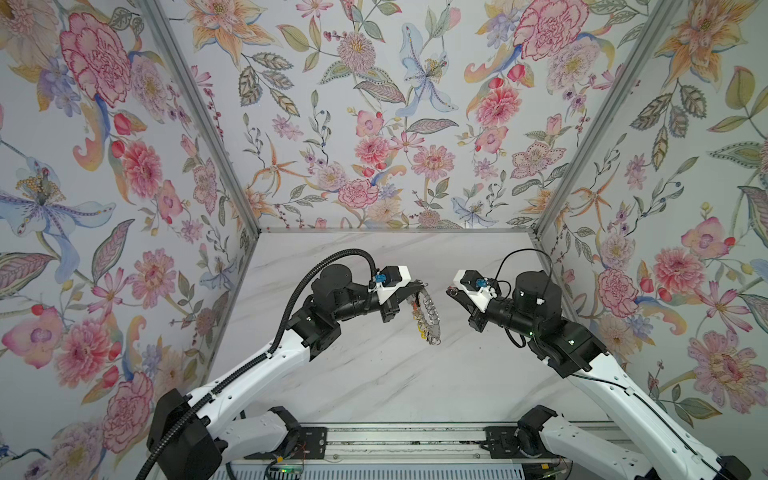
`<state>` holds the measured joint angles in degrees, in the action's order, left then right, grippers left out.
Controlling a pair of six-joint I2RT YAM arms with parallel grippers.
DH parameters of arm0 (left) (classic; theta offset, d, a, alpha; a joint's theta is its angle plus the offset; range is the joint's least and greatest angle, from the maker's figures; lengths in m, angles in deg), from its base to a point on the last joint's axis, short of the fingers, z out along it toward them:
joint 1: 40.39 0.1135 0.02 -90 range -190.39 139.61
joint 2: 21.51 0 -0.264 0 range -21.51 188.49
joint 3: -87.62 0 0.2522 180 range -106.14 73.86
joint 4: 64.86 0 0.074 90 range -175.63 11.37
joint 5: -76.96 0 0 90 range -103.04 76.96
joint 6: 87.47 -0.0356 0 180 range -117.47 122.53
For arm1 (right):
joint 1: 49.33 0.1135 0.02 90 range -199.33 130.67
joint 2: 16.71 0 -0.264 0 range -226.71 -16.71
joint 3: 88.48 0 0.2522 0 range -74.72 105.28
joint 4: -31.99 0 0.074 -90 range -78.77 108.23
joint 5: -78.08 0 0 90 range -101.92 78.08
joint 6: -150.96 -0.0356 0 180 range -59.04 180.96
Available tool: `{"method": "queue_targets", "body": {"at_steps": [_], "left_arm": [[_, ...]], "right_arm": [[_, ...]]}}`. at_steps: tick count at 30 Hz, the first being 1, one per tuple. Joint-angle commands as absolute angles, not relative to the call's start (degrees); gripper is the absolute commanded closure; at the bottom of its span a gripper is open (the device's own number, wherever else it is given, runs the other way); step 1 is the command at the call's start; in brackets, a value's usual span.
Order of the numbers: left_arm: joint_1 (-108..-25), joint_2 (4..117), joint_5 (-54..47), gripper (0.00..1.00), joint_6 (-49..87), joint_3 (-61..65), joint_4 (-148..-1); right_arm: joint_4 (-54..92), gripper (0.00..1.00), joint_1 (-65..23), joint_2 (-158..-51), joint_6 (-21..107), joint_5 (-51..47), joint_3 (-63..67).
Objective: Remove the keys from the keyring
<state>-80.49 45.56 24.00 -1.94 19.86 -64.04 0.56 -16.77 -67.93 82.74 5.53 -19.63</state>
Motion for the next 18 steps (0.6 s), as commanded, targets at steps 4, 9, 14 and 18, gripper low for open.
{"method": "queue_targets", "body": {"at_steps": [4,9,14,18], "left_arm": [[-78.0,40.0,15.3,1.00,-4.3,22.7,-73.3],[-76.3,36.3,11.8,1.00,-3.6,25.0,-77.9],[-74.7,35.7,8.6,1.00,-1.8,26.0,-78.8],[-74.1,37.1,7.0,1.00,0.1,26.6,-77.7]], "right_arm": [[3.1,1.00,-19.7,-68.8,68.4,3.6,-26.2],[6.4,1.00,-20.1,-72.4,56.8,0.9,-32.1],[11.9,1.00,-19.3,-78.5,47.5,1.3,-37.2],[15.2,1.00,-19.0,-84.1,45.0,0.3,-39.4]]}}
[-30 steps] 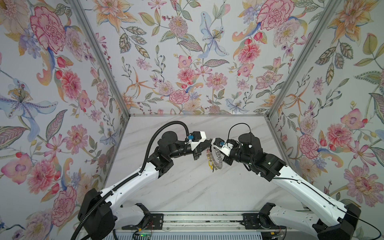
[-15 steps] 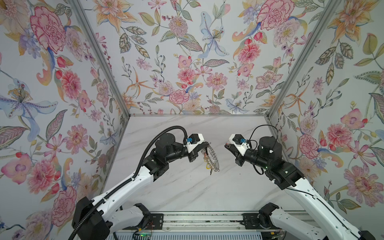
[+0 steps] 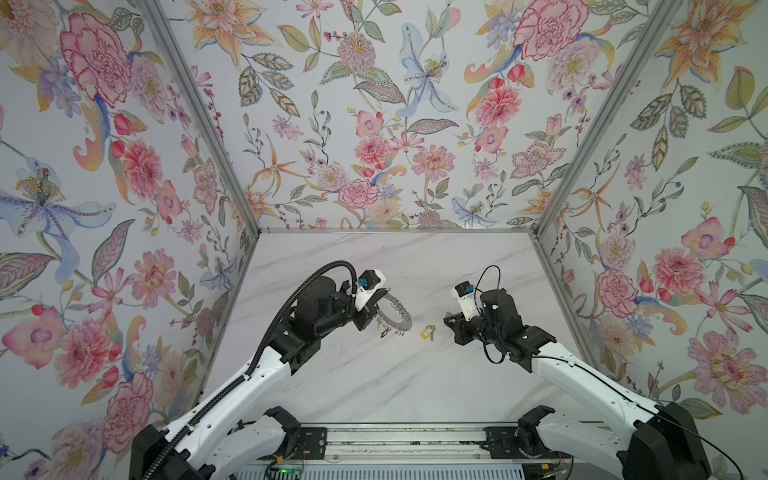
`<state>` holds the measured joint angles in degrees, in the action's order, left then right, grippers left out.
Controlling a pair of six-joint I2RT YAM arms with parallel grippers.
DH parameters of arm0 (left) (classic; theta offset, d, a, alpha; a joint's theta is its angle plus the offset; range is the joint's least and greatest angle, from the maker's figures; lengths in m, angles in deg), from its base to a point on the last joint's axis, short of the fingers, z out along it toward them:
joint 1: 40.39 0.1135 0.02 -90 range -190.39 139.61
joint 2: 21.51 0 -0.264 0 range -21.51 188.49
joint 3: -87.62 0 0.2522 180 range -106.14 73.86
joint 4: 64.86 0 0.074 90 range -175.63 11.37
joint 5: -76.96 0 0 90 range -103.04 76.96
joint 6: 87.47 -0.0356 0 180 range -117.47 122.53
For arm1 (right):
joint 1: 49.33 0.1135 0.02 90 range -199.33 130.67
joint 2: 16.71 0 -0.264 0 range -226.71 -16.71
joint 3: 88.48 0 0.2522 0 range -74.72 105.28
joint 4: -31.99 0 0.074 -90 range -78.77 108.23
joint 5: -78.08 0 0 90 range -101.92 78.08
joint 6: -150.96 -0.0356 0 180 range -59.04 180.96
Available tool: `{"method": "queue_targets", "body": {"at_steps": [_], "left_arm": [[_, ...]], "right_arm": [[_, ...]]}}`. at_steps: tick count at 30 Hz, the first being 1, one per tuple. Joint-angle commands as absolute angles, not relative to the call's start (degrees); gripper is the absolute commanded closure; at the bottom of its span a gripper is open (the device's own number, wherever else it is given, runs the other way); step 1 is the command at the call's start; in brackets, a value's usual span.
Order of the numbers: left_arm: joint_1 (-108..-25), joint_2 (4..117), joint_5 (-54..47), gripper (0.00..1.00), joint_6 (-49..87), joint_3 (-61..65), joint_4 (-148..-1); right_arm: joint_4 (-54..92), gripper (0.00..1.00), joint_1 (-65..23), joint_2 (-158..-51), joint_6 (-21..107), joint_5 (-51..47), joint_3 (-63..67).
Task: Remove the keys from the keyring
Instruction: 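Lower the freed yellow- and red-tagged keys onto the table and open the right gripper, then lower the steel plate onto the table with the left gripper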
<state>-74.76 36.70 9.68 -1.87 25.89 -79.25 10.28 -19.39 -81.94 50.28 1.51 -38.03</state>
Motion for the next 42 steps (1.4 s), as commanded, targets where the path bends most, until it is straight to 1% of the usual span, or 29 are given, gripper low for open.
{"method": "queue_targets", "body": {"at_steps": [1,10,15,17,18,21,24,26,29,32,36,41,42], "left_arm": [[-74.1,37.6,6.3,1.00,0.2,26.6,-77.7],[-73.3,40.6,3.4,1.00,3.6,27.6,-76.1],[-73.3,41.4,1.6,1.00,4.9,28.8,-75.5],[-73.2,41.8,0.2,1.00,5.4,29.1,-75.5],[-73.2,42.0,-0.7,1.00,5.7,29.3,-75.5],[-73.0,43.1,-2.6,1.00,7.5,29.7,-75.3],[-73.0,44.7,-5.2,1.00,9.8,29.7,-75.9],[-73.0,46.3,-8.0,1.00,11.3,29.4,-76.3],[-73.0,49.3,-9.1,1.00,12.6,29.0,-75.3],[-72.9,54.0,-10.2,1.00,12.9,26.9,-75.5],[-72.9,59.9,-10.5,1.00,13.1,24.0,-74.4],[-72.5,68.6,-10.4,1.00,12.9,18.3,-74.5],[-72.4,71.4,-10.7,1.00,12.9,16.9,-75.2]], "right_arm": [[15.8,0.99,-19.1,-85.4,44.7,0.1,-39.5],[21.7,0.95,-19.8,-99.3,44.1,4.2,-38.6],[21.3,0.84,-20.1,-103.5,44.9,4.3,-37.8],[20.1,0.76,-20.2,-104.0,45.5,3.6,-37.4],[19.5,0.73,-20.2,-103.9,45.8,3.2,-37.2],[16.7,0.69,-20.8,-102.2,47.1,1.8,-36.3],[13.4,0.62,-21.8,-98.6,48.9,1.0,-35.6],[11.5,0.55,-22.7,-95.8,50.3,1.6,-35.3],[8.6,0.45,-24.0,-92.5,52.1,3.3,-34.3],[6.5,0.39,-25.1,-89.4,53.0,4.4,-33.6],[4.9,0.32,-26.5,-85.2,53.5,5.7,-33.2],[4.3,0.31,-28.9,-81.5,53.5,8.7,-33.7],[4.2,0.29,-29.6,-80.9,53.5,9.2,-33.9]]}}
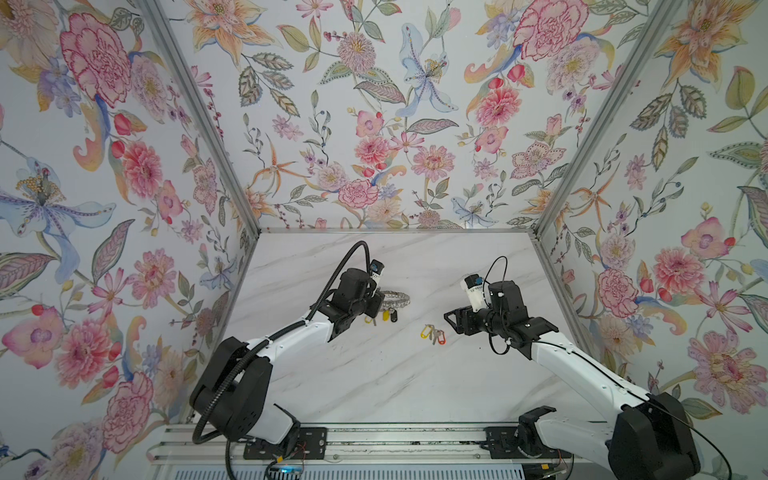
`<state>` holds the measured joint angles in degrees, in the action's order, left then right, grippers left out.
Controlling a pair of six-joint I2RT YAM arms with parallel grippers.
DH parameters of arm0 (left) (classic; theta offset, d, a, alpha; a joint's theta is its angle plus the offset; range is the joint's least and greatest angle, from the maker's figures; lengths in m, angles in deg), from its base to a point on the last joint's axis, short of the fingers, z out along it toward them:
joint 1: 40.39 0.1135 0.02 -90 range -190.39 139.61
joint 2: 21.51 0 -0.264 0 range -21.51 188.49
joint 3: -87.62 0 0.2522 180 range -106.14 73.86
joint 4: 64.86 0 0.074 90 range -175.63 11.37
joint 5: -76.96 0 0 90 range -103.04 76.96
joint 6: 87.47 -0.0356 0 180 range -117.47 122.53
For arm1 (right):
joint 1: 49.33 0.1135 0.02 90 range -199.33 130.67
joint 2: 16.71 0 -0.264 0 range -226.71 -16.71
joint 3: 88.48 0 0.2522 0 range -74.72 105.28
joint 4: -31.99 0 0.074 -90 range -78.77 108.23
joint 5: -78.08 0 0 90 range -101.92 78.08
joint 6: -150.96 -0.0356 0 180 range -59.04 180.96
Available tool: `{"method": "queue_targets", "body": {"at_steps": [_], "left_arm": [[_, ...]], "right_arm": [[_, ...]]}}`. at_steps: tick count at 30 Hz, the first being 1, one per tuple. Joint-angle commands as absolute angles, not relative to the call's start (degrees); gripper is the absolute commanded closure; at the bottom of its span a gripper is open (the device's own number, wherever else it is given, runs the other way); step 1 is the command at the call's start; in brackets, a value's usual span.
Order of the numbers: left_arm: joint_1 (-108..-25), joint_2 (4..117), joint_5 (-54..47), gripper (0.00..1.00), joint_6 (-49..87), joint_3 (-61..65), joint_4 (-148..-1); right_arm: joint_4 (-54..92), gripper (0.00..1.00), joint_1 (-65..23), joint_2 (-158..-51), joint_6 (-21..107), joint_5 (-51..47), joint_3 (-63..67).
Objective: Remove the keys from the keyring
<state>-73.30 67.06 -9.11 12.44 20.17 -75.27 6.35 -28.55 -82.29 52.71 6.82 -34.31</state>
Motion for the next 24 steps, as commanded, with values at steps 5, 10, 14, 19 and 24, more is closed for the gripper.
{"method": "queue_targets", "body": {"at_steps": [5,10,14,19,24], "left_arm": [[-70.4,79.7,-9.2,1.00,13.4,10.2,-76.9],[-69.9,82.9,-4.8,1.00,12.6,6.8,-78.0],[-69.7,83.0,-5.0,1.00,13.3,11.3,-77.1],[-69.6,81.9,-4.0,1.00,14.6,16.9,-74.2],[-69.7,81.7,-3.9,1.00,14.9,19.6,-73.3]], "right_arm": [[3.8,0.28,-32.7,-79.1,53.4,12.3,-34.4],[3.1,0.28,-33.9,-78.1,54.4,13.0,-34.8],[4.1,0.28,-34.2,-78.6,54.4,13.8,-35.5],[5.1,0.28,-34.2,-79.6,54.5,14.7,-35.4],[6.4,0.27,-34.1,-79.7,54.1,15.9,-35.6]]}}
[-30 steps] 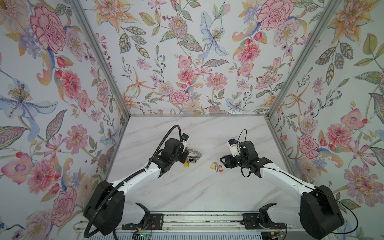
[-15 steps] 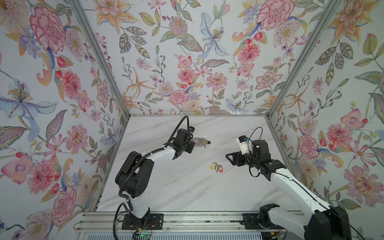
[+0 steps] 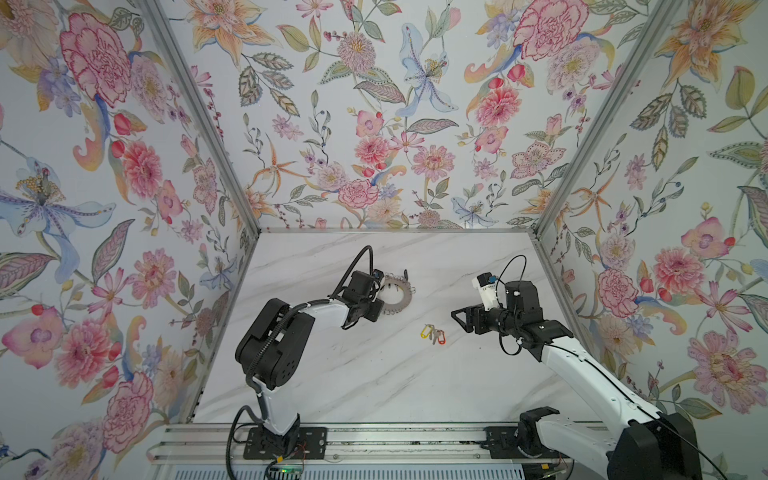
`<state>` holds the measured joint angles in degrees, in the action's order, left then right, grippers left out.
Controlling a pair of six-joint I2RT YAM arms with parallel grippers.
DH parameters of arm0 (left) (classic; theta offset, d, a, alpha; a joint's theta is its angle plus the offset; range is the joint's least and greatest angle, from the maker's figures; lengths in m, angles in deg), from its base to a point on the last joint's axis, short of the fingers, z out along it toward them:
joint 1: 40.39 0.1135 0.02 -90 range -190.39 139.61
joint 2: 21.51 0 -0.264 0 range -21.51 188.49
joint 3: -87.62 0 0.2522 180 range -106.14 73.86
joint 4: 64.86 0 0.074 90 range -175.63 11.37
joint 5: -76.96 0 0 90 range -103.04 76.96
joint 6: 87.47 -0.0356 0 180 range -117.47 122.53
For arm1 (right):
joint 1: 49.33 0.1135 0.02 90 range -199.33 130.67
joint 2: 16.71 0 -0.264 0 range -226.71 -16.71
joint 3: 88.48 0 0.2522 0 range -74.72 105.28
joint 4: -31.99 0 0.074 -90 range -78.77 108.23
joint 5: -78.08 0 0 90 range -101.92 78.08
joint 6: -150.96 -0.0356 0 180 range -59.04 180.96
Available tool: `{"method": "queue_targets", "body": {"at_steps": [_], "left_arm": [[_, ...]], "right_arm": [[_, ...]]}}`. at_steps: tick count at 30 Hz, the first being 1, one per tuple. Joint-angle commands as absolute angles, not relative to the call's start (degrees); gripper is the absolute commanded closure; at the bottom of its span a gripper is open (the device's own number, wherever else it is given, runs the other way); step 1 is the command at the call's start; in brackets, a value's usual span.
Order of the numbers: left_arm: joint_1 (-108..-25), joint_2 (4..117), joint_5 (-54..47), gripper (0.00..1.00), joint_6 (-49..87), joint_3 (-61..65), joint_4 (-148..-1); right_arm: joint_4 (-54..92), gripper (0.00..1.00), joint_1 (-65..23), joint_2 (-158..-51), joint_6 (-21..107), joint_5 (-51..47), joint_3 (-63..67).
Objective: Remove the keys from the keyring
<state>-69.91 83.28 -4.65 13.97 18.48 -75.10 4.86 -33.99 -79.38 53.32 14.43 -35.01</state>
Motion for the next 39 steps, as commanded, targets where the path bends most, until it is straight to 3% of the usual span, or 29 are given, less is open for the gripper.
{"method": "queue_targets", "body": {"at_steps": [1,5,11,15,21,26,30,37,39], "left_arm": [[-69.7,81.6,-3.8,0.99,14.9,19.7,-73.5],[-69.7,79.1,-4.2,0.80,14.8,20.2,-74.0],[-69.3,69.7,-8.2,0.33,11.9,21.6,-77.3],[-68.7,60.4,-16.5,0.01,8.5,27.9,-73.6],[-61.0,55.4,-27.0,0.01,6.2,38.3,-62.7],[-53.6,56.2,-29.0,0.01,2.6,43.7,-51.2],[-50.8,60.7,-26.8,0.01,-0.1,50.6,-32.7],[-50.2,65.8,-24.5,0.01,-4.1,50.5,-21.3],[-49.8,66.6,-23.1,0.01,-3.8,48.2,-25.2]], "right_arm": [[6.5,0.27,-34.1,-79.7,54.2,16.1,-35.7],[7.1,0.23,-34.3,-78.6,54.5,16.7,-36.1],[10.0,0.04,-36.8,-75.6,55.1,15.8,-37.4],[12.9,0.01,-39.9,-74.6,57.5,7.6,-39.9],[29.1,0.01,-42.5,-74.2,60.2,-3.3,-48.5],[42.1,0.01,-42.9,-82.4,65.6,-9.2,-53.3],[57.6,0.01,-43.8,-90.5,67.3,-8.6,-56.2],[68.7,0.01,-45.5,-98.2,69.2,-5.6,-54.6],[70.0,0.01,-47.5,-101.1,67.7,-1.9,-53.5]]}}
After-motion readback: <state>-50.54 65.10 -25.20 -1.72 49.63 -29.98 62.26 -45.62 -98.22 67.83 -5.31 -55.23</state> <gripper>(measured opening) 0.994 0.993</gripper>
